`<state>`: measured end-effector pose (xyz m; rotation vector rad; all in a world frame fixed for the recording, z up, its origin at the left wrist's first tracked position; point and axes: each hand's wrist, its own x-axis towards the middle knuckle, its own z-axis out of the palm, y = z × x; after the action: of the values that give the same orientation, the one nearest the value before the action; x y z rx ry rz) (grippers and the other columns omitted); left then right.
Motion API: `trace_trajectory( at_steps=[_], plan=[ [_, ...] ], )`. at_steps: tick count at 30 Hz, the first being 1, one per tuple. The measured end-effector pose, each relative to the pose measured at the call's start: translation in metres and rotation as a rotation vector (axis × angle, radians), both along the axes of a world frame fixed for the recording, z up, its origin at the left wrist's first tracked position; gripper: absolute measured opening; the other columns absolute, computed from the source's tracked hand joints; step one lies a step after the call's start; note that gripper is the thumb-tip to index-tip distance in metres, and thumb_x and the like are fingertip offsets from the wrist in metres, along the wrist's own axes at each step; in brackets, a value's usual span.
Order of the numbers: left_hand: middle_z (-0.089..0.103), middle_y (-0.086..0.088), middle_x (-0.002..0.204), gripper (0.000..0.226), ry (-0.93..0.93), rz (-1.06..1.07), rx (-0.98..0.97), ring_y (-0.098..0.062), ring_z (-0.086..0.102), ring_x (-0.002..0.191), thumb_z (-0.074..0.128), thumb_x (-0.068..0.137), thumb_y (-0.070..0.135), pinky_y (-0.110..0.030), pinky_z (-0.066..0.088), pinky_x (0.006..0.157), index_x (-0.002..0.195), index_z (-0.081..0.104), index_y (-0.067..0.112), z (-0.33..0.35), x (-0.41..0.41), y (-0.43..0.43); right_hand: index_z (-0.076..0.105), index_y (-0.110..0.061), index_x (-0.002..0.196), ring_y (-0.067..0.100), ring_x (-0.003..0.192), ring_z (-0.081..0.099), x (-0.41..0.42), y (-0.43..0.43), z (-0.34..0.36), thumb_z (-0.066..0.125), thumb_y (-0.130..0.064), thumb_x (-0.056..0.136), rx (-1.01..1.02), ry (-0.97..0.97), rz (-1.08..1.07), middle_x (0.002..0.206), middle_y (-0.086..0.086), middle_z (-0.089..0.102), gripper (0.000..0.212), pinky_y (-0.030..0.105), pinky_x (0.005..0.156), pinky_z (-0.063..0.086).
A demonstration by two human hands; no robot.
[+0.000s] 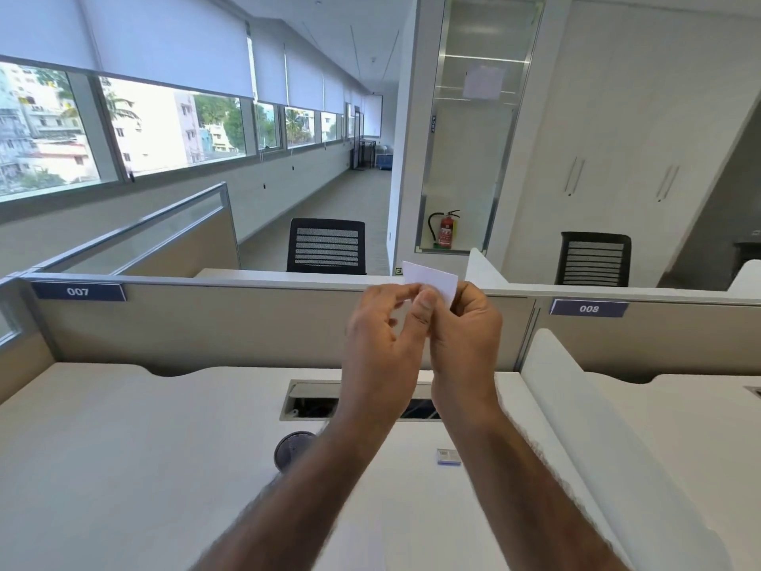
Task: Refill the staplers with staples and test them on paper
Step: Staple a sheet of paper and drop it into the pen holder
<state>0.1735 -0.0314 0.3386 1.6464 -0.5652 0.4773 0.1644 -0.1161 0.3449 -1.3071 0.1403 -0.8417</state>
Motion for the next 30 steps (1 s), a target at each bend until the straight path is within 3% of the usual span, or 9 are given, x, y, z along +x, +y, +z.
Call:
trace_trajectory(
  at_steps=[3, 5, 8, 11, 15, 18, 21, 24, 30],
  plan=[
    [0.074, 0.002, 0.116, 0.058, 0.115, -0.117, -0.063, -0.009, 0.068, 0.111, 0.053, 0.091, 0.058, -0.035, 0.057, 0.097, 0.124, 0.071, 0.014, 0.004, -0.002, -0.002, 0.073, -0.015, 0.099, 0.025, 0.079, 0.073, -0.002, 0.002, -0.003, 0.07, -0.017, 0.092, -0.142, 0.04, -0.051, 0.083, 0.002, 0.075, 0.008, 0.047, 0.073, 0.064],
    [0.076, -0.001, 0.115, 0.057, 0.178, -0.157, -0.105, -0.014, 0.071, 0.11, 0.059, 0.09, 0.056, -0.039, 0.059, 0.097, 0.126, 0.069, 0.013, 0.006, -0.001, -0.002, 0.071, -0.015, 0.114, 0.023, 0.09, 0.073, -0.003, 0.006, -0.005, 0.066, -0.014, 0.095, -0.262, 0.07, -0.055, 0.097, 0.006, 0.075, 0.02, 0.046, 0.079, 0.062],
    [0.079, -0.001, 0.103, 0.032, 0.266, -0.227, -0.187, -0.014, 0.076, 0.097, 0.068, 0.097, 0.036, -0.03, 0.062, 0.083, 0.119, 0.071, 0.013, 0.008, 0.004, 0.0, 0.062, -0.016, 0.134, 0.008, 0.102, 0.067, -0.008, 0.013, -0.009, 0.064, -0.014, 0.097, -0.429, 0.064, -0.097, 0.114, 0.004, 0.067, 0.037, 0.029, 0.089, 0.059],
    [0.08, -0.002, 0.095, 0.018, 0.34, -0.297, -0.297, -0.014, 0.078, 0.087, 0.068, 0.098, 0.021, -0.018, 0.059, 0.068, 0.112, 0.073, 0.009, 0.008, 0.007, 0.003, 0.054, -0.017, 0.143, -0.01, 0.1, 0.057, -0.018, 0.018, -0.017, 0.067, -0.011, 0.094, -0.549, 0.052, -0.191, 0.116, -0.003, 0.06, 0.05, 0.01, 0.086, 0.051],
    [0.08, -0.008, 0.1, 0.014, 0.397, -0.285, -0.324, -0.023, 0.077, 0.097, 0.063, 0.101, 0.014, -0.028, 0.062, 0.077, 0.108, 0.075, 0.01, 0.005, 0.015, 0.008, 0.067, -0.024, 0.122, 0.0, 0.097, 0.06, -0.028, 0.016, -0.021, 0.06, -0.006, 0.096, -0.499, -0.008, -0.27, 0.106, -0.005, 0.058, 0.032, 0.01, 0.078, 0.053],
    [0.079, -0.01, 0.107, 0.019, 0.46, -0.326, -0.303, -0.027, 0.074, 0.102, 0.065, 0.099, 0.016, -0.039, 0.061, 0.09, 0.114, 0.074, 0.008, 0.004, 0.017, 0.011, 0.067, -0.02, 0.108, 0.011, 0.092, 0.065, -0.025, 0.0, -0.011, 0.064, -0.012, 0.094, -0.307, 0.001, -0.267, 0.102, 0.001, 0.065, 0.016, 0.026, 0.077, 0.059],
    [0.079, -0.007, 0.106, 0.023, 0.471, -0.355, -0.278, -0.023, 0.075, 0.098, 0.068, 0.097, 0.02, -0.035, 0.062, 0.087, 0.117, 0.073, 0.009, 0.004, 0.016, 0.012, 0.07, -0.016, 0.104, 0.009, 0.08, 0.07, -0.024, -0.015, -0.001, 0.069, -0.016, 0.093, -0.155, 0.05, -0.073, 0.089, -0.001, 0.075, 0.01, 0.021, 0.065, 0.057],
    [0.08, -0.006, 0.102, 0.02, 0.46, -0.359, -0.258, -0.022, 0.076, 0.095, 0.071, 0.095, 0.023, -0.036, 0.063, 0.087, 0.111, 0.074, 0.013, 0.003, 0.016, 0.013, 0.074, -0.017, 0.089, 0.004, 0.064, 0.064, -0.026, -0.021, 0.001, 0.07, -0.014, 0.092, -0.134, 0.039, 0.034, 0.076, -0.004, 0.075, 0.005, 0.016, 0.057, 0.052],
    [0.08, -0.008, 0.099, 0.02, 0.454, -0.325, -0.266, -0.022, 0.075, 0.087, 0.073, 0.093, 0.025, -0.037, 0.063, 0.086, 0.108, 0.074, 0.012, 0.001, 0.016, 0.012, 0.075, -0.02, 0.088, 0.006, 0.066, 0.065, -0.027, -0.021, -0.004, 0.071, -0.017, 0.092, -0.098, 0.036, 0.059, 0.078, -0.003, 0.076, 0.006, 0.018, 0.057, 0.053]
  ],
)
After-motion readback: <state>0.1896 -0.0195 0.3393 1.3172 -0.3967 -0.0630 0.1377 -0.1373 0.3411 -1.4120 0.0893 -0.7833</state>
